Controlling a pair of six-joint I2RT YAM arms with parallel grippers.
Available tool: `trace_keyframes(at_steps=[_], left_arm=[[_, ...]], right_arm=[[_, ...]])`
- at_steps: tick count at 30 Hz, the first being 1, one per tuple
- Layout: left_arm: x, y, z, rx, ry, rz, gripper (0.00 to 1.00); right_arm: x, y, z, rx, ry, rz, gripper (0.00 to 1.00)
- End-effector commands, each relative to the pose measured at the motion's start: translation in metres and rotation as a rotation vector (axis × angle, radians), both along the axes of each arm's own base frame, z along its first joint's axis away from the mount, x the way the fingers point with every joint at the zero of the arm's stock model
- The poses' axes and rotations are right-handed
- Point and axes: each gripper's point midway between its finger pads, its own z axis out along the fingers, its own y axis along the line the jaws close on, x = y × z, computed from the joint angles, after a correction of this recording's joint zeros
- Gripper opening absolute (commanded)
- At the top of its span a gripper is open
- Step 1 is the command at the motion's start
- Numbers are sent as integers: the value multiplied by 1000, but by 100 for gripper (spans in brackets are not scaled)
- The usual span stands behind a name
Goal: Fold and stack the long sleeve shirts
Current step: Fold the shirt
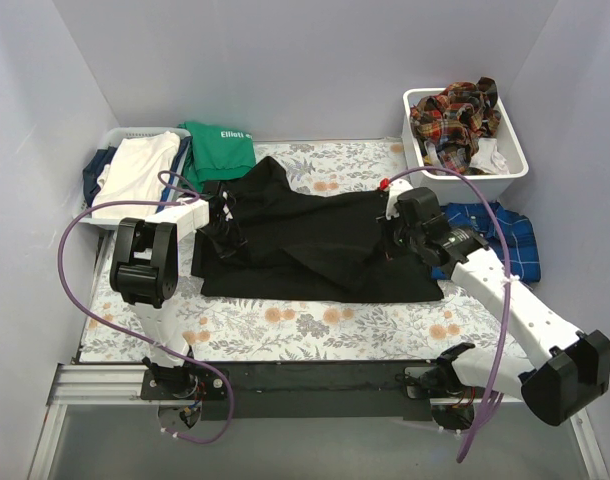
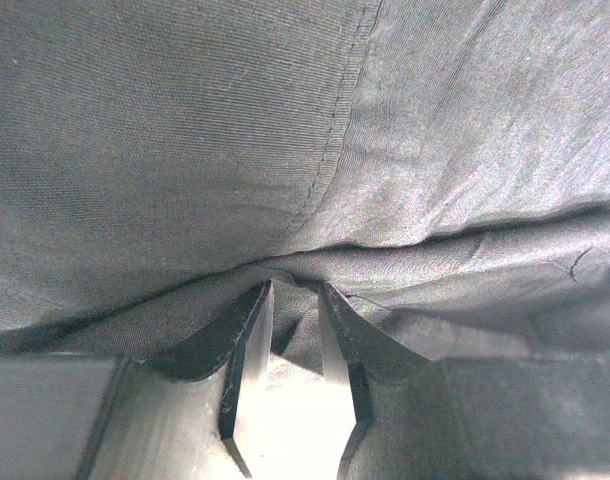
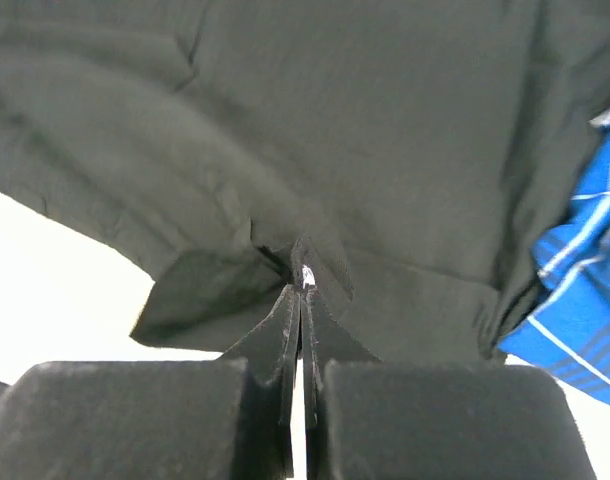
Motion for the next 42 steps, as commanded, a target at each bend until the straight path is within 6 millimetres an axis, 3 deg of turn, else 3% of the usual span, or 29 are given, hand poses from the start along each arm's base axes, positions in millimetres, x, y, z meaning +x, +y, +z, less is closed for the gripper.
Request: trace_keyframes(at_steps=[1,6,10,12,14,16,22,26,28,30,33,37,42], left_arm=[[19,18,-4,100,-55,15,25],[47,14,54,83,-188,18,28],[47,13,74,69,-213,10,32],[49,8,80,43,-222,-4,34],[51,-4,86,-22,-238,-40,36],[53,-14,87,-51,-271,-104,39],[64,-41,62,-4,-328,-249,52],[65,-79,53,-16,-379,-372,55],[68,-98,30,8,-379,-434,55],[76,-111,26,7,-409,-460,55],[84,-121,29,-9,-443,-485,56],[82,-124,12,14,-413,-512,55],[73,-129,19,11,-429,-539,53]], right_arm=[[8,-9,20,33,-88,-64,1],[8,5,57,114,-178,25,1],[-6,23,85,202,-219,150,1],[-20,26,75,207,-165,201,1],[-32,22,48,184,-85,210,1],[-36,21,38,175,-60,211,1],[-38,21,25,174,-23,204,1],[-38,23,23,185,-16,198,1],[-38,24,20,188,-4,197,1],[-38,24,19,190,-3,197,1],[-38,24,19,191,-2,192,1],[-38,23,18,186,-1,187,1],[-36,21,16,175,-2,175,1]])
